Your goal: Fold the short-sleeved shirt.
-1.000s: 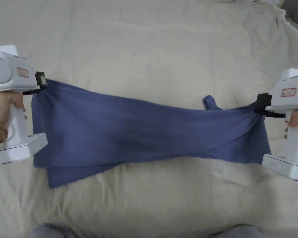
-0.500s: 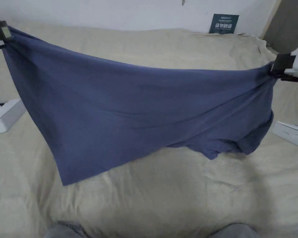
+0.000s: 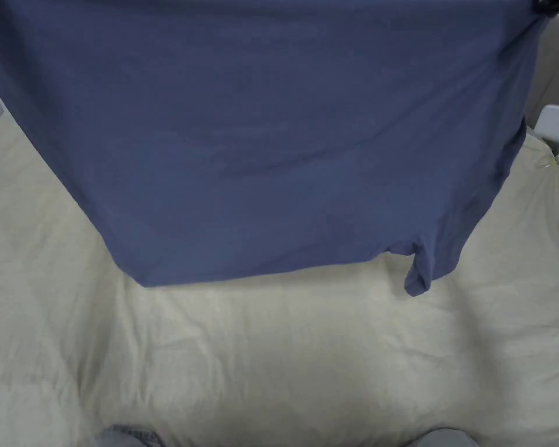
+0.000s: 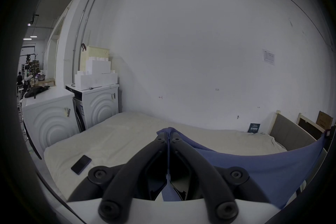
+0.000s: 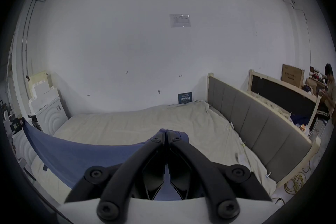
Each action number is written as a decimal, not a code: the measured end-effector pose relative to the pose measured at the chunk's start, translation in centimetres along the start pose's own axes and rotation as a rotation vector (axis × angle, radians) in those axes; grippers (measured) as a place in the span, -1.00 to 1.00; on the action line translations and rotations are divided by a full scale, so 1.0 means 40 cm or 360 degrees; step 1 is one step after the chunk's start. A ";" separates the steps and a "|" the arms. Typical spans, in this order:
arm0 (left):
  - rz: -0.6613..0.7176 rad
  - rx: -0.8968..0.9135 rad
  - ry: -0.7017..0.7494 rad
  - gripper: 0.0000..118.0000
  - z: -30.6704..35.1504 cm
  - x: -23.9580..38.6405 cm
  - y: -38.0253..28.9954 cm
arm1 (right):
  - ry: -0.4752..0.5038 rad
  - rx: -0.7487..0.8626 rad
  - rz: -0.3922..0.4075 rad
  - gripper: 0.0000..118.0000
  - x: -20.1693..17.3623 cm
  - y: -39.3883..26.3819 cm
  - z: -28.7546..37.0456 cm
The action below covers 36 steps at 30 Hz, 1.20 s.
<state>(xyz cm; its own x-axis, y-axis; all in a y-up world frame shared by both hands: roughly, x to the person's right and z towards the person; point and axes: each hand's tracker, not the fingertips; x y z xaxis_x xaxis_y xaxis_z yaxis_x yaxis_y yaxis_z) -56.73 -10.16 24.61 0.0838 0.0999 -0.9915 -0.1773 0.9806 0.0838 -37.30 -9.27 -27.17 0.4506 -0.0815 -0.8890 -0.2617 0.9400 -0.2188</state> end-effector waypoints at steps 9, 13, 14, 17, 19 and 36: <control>-0.0148 0.0019 0.0188 -1.00 -0.171 0.084 0.109 | -0.0081 -0.0005 -0.0001 -1.00 -0.070 0.136 -0.113; -0.0229 0.0005 0.0237 -1.00 -0.281 0.119 0.113 | -0.0132 0.0001 0.0003 -1.00 -0.081 0.179 -0.237; -0.0247 -0.0005 0.0256 -1.00 -0.310 0.128 0.115 | -0.0141 -0.0010 -0.0014 -1.00 -0.083 0.188 -0.268; -0.0275 -0.0010 0.0279 -1.00 -0.400 0.155 0.125 | -0.0168 -0.0023 -0.0020 -1.00 -0.104 0.208 -0.359; -0.0297 0.0020 0.0312 -1.00 -0.463 0.173 0.132 | -0.0195 -0.0001 0.0040 -1.00 -0.125 0.213 -0.427; -0.0155 0.0339 0.0471 -1.00 -0.708 0.260 0.101 | -0.0269 0.0189 -0.0033 -1.00 -0.181 0.143 -0.794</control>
<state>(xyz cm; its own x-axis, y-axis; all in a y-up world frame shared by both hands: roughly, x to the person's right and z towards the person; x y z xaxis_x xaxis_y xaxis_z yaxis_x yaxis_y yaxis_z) -84.32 -9.96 11.83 -0.2020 -0.0182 -0.9792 0.0283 0.9993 -0.0244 -69.16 -13.84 -34.77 0.5941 -0.0541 -0.8025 -0.1529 0.9719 -0.1788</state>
